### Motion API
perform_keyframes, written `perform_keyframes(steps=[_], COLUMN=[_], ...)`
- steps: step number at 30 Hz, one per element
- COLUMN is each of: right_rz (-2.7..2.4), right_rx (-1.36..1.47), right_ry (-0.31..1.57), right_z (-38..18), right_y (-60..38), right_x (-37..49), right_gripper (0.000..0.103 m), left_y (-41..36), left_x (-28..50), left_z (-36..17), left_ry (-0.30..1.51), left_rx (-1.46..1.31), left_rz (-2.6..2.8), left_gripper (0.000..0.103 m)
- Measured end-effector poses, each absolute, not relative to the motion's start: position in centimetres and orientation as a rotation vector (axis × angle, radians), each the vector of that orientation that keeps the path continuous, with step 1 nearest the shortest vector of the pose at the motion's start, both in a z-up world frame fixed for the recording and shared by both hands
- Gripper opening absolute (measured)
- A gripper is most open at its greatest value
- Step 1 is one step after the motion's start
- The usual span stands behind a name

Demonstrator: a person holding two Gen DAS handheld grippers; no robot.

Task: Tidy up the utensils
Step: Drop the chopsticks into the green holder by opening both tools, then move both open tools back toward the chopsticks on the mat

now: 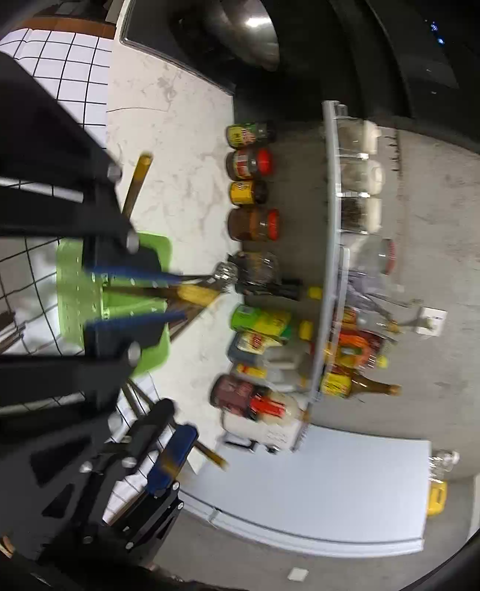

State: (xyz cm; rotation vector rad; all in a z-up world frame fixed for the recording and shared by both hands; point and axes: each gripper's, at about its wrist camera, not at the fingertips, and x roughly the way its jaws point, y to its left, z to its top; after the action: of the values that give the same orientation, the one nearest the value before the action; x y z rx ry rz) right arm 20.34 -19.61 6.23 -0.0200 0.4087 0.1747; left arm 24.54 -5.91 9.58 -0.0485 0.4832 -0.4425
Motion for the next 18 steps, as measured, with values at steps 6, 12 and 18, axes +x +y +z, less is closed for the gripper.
perform_keyframes(steps=[6,12,18], right_rz=[0.119,0.122,0.133], right_rx=[0.002,0.068,0.084], right_ry=[0.418,0.585,0.791], right_z=[8.3,3.6,-3.0], right_y=[-22.5,-24.9,-24.7], right_x=[13.0,6.2,1.8], right_gripper=[0.046,0.047,0.047], left_y=[-3.8,-2.2,-2.8], left_x=[17.2,10.9,6.0], left_z=[12.9,6.5,-2.2], left_ry=[0.405,0.604,0.864], left_rx=[-0.027,0.019,0.021], left_rz=[-0.371,-0.287,-0.32], left_gripper=[0.044,0.047,0.047])
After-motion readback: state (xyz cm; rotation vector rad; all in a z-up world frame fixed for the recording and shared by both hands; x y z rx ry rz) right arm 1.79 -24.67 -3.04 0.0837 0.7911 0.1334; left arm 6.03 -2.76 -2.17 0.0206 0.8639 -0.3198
